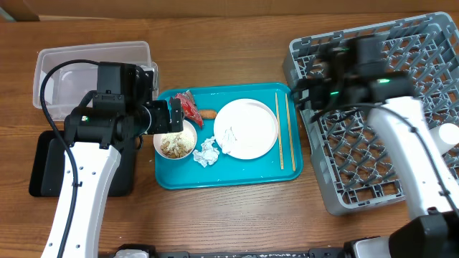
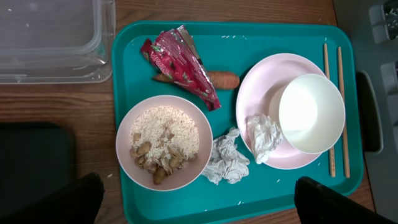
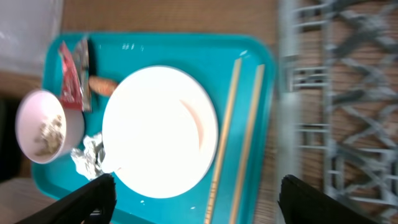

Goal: Sort waste into correct bins and load items into the dishwasher
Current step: 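Grasp the white bowl on the plate with the right gripper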

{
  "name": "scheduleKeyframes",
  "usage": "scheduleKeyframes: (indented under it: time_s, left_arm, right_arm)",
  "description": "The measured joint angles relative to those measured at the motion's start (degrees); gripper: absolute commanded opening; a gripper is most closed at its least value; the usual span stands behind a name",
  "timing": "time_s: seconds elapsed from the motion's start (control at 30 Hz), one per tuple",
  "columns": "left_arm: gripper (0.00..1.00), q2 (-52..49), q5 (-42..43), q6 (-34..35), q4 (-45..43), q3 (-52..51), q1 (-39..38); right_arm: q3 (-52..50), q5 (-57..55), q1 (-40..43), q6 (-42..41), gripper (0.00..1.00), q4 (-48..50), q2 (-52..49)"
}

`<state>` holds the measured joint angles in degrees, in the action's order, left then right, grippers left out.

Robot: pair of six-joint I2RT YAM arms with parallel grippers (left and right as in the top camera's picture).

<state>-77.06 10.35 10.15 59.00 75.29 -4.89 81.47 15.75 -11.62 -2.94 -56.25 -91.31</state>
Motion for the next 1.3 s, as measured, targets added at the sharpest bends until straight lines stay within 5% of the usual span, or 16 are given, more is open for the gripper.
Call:
scheduleKeyframes:
  time_s: [0.47, 0.63, 0.8, 1.3]
  left_arm:
    - [1.00, 0.00, -0.15, 0.00, 0.20, 0.00, 0.00]
    - [1.00, 0.00, -0.17, -0.02, 0.22, 0.00, 0.00]
    - [1.00, 0.00, -0.28, -0.02, 0.22, 0.00, 0.00]
    - [1.00, 0.00, -0.33, -0.02, 0.20, 0.00, 0.00]
  right_arm:
    - [-0.17, -9.60, -10.62, -5.77, 0.62, 1.09, -19.39]
    - [-0.22, -10.21, -10.88, -6.93, 0.25, 1.40, -21.73]
    - [-0.22, -10.19, -11.02, -7.58, 0.04, 1.81, -21.73]
    - [6.14, -19.32, -11.02, -7.93, 0.04, -5.42, -15.74]
